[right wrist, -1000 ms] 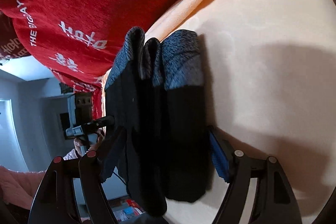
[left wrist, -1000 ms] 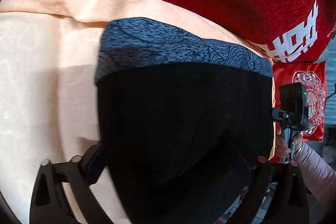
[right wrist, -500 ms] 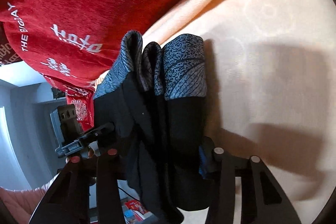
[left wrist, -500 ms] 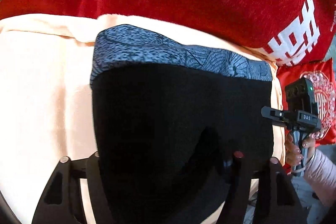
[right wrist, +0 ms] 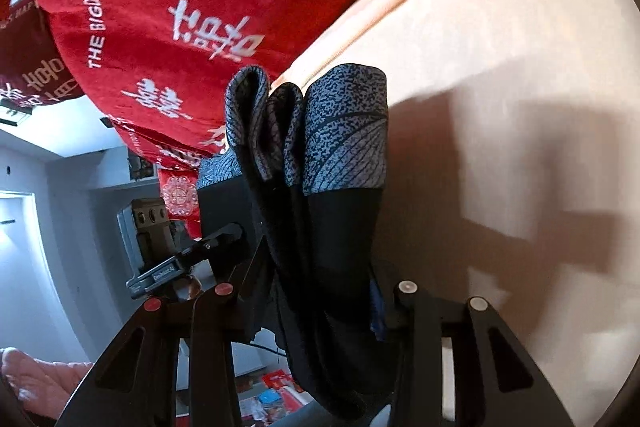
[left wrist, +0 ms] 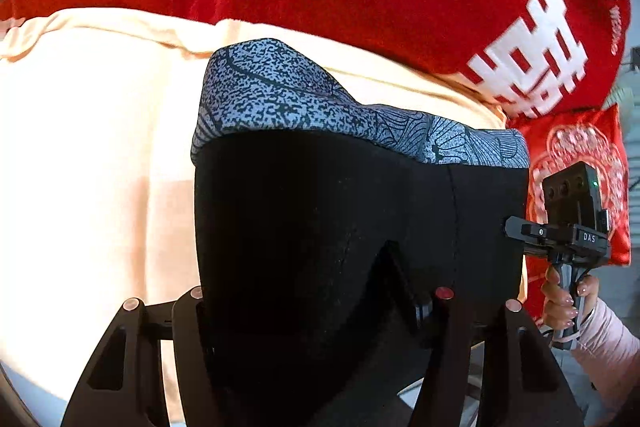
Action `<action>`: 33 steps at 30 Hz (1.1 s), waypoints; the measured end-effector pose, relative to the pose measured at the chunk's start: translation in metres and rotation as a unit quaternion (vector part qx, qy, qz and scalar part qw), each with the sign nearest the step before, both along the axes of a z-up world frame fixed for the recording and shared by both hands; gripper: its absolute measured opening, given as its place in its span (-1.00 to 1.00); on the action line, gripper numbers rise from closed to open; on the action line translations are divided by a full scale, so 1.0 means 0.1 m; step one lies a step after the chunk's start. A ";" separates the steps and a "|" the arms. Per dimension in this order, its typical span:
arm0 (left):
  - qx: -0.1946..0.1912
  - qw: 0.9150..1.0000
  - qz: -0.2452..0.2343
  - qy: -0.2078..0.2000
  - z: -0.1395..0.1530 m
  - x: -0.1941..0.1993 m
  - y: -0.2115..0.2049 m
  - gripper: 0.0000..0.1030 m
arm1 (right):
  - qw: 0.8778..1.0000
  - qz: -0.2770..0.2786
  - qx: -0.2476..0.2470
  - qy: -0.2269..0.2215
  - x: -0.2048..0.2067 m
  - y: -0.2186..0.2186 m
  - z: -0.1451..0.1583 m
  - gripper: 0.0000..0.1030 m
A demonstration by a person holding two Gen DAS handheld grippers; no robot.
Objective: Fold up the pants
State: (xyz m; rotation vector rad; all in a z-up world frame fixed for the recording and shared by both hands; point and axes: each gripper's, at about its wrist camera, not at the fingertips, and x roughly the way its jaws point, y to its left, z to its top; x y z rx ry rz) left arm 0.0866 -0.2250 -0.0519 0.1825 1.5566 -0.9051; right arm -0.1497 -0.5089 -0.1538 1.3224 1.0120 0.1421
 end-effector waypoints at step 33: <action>0.118 0.984 0.006 -0.131 -0.10 -0.34 0.89 0.77 | 0.945 -0.032 -0.251 0.206 -0.61 0.79 0.05 0.50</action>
